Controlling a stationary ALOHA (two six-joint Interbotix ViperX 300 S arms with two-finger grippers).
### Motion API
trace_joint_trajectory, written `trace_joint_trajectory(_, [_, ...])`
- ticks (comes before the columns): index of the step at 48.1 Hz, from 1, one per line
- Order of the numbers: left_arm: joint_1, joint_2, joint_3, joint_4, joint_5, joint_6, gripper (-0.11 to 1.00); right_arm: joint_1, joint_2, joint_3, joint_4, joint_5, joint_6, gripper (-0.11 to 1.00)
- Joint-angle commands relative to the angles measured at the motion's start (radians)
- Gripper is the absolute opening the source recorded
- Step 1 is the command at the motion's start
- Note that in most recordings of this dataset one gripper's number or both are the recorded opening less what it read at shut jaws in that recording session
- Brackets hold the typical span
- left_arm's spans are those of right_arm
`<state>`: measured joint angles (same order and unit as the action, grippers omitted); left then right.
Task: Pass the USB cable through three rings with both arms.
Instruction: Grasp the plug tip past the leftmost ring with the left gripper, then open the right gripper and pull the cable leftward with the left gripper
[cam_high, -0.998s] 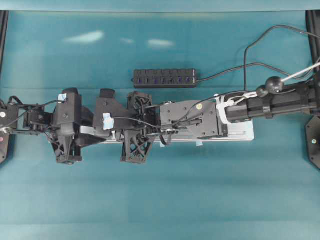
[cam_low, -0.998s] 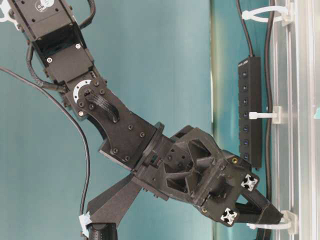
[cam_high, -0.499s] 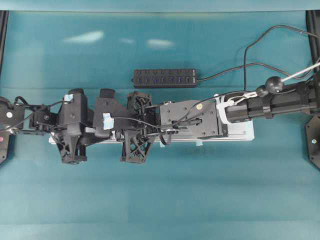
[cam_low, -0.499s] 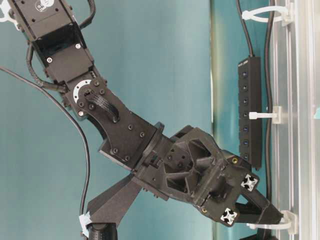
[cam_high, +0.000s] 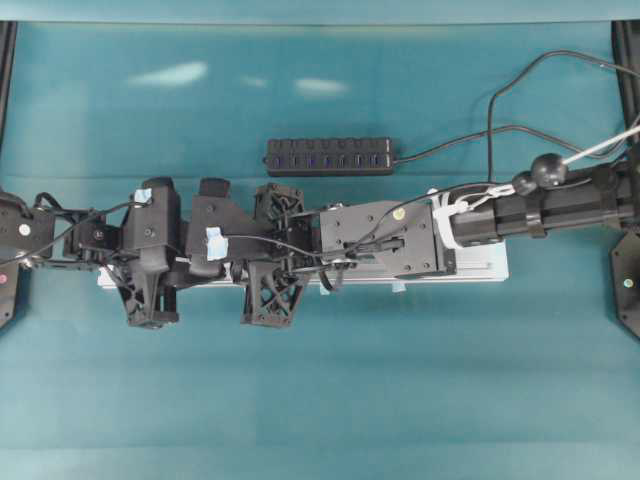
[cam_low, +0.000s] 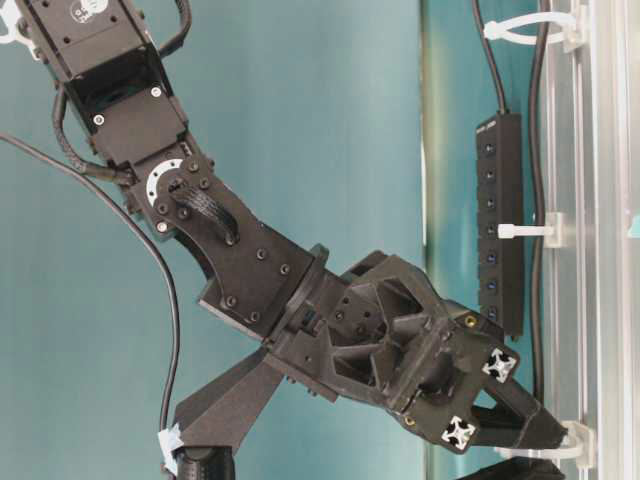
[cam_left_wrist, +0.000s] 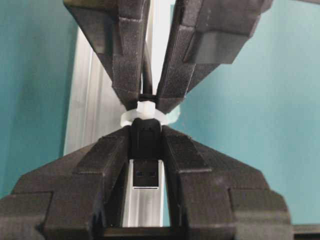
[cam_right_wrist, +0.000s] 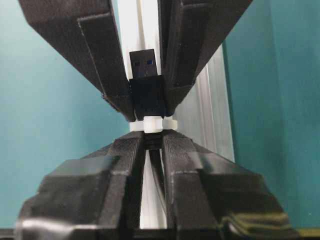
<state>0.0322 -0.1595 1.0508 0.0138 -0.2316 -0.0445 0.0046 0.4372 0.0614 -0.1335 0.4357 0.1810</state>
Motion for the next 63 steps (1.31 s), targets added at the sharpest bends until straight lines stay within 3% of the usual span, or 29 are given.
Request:
trace_joint_trajectory(1, [-0.003,-0.005,-0.011,0.0,-0.003,0.002,0.24,0.006,-0.012,-0.008,0.005,-0.005,0.011,-0.07])
trace_joint_trajectory(19, [-0.003,-0.005,-0.012,0.0,-0.003,0.003,0.24,0.008,-0.014,-0.006,0.003,0.003,0.012,-0.07])
trace_joint_trajectory(28, [-0.006,-0.006,-0.011,0.0,-0.002,0.002,0.24,0.011,-0.014,-0.006,0.003,0.029,0.012,-0.01])
trace_joint_trajectory(35, [-0.012,-0.009,-0.006,0.0,0.006,0.002,0.24,0.017,-0.018,-0.006,0.003,0.064,0.012,0.21])
trace_joint_trajectory(46, [-0.026,-0.017,0.0,0.0,0.025,0.0,0.24,0.018,-0.04,-0.006,0.002,0.067,0.012,0.84])
trace_joint_trajectory(63, [-0.035,-0.054,0.011,0.0,0.084,0.0,0.24,0.015,-0.086,0.015,-0.005,0.066,0.012,0.83])
